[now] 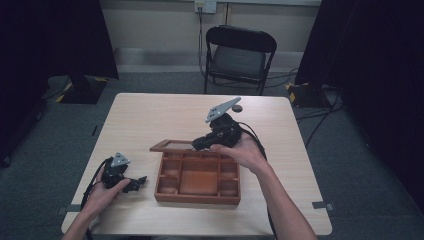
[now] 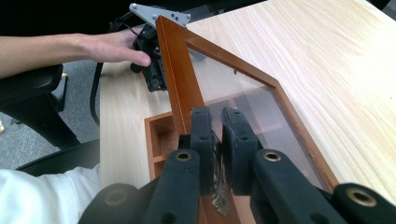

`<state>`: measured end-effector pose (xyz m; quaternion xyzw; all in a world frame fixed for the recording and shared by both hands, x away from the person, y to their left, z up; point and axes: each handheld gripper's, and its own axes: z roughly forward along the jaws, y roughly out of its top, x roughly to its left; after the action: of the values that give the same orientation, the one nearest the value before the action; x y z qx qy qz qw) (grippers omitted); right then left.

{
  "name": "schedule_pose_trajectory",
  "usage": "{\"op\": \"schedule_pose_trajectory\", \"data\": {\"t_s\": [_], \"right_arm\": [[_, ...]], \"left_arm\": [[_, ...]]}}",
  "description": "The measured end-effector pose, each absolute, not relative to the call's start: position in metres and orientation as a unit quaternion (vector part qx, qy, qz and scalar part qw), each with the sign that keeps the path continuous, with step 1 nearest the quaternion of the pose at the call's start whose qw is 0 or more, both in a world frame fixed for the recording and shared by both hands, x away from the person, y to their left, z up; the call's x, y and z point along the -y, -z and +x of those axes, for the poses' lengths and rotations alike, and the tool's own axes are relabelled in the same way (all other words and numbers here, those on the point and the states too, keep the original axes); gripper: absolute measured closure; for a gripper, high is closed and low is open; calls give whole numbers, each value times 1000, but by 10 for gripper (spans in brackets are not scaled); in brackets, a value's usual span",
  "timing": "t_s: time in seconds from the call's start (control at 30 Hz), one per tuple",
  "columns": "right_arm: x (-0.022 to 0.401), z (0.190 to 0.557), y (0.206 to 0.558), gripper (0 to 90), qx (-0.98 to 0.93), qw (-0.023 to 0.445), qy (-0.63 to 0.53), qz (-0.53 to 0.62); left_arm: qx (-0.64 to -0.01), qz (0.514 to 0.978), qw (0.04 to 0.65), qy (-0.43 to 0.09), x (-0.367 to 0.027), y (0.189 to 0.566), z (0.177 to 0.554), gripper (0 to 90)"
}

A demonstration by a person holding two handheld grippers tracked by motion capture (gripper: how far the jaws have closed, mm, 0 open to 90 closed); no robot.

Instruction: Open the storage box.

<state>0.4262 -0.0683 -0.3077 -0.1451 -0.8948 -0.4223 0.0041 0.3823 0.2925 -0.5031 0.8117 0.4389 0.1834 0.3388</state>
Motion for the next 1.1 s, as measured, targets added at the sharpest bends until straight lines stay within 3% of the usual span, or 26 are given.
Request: {"op": "schedule_pose_trajectory", "data": {"t_s": [1.1], "right_arm": [[68, 427, 307, 841, 897, 2, 420, -141]], "left_arm": [[-439, 812, 339, -183, -293, 503, 382, 0]]}}
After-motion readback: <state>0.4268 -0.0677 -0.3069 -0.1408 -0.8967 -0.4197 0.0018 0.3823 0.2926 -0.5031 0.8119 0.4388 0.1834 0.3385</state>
